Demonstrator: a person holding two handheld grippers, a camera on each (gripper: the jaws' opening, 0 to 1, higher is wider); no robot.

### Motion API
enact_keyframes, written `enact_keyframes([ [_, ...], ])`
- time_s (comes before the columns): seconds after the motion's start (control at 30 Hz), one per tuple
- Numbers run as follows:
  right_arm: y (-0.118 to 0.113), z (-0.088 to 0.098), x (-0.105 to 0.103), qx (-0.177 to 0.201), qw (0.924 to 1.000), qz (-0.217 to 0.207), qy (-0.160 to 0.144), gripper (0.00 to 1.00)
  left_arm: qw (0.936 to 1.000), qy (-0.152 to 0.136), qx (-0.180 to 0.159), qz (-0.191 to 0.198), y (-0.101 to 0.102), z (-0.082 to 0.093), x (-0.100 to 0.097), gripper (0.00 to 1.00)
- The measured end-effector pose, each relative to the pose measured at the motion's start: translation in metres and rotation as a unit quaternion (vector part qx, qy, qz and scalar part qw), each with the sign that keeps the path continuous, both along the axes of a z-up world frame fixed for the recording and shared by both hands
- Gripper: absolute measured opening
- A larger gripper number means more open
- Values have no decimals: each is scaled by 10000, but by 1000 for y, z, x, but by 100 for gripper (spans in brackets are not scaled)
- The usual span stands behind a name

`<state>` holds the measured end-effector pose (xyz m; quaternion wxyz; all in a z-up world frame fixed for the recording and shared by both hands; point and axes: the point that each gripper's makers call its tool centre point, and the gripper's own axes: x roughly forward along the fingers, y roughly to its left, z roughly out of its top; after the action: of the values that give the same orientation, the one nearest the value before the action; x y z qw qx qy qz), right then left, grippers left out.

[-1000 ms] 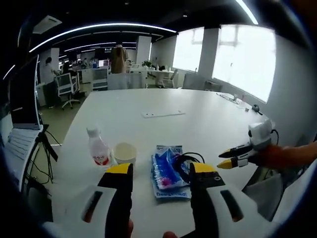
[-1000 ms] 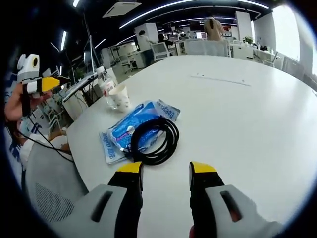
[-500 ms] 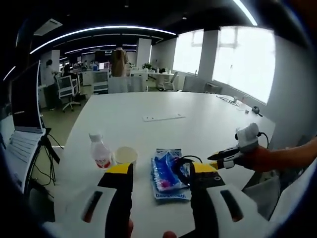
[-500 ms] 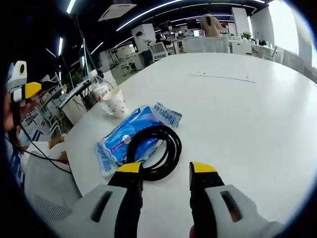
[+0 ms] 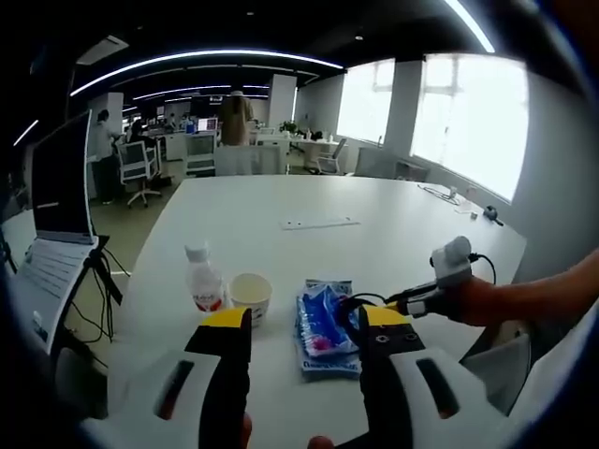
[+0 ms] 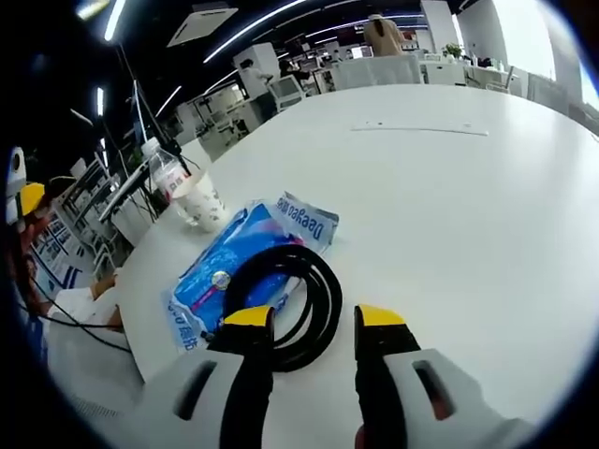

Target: Arrange the tabletop items into an orderly group along one side of the table until the central work area is clear of visible clutter.

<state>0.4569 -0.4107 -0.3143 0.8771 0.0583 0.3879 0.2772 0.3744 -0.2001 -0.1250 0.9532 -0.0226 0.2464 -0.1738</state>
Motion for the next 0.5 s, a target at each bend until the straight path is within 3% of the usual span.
enact_keyframes([
  [0.5,-2,-19,2,-313,9994,77,110,26,10000,21,52,75,6,-1,4,46],
])
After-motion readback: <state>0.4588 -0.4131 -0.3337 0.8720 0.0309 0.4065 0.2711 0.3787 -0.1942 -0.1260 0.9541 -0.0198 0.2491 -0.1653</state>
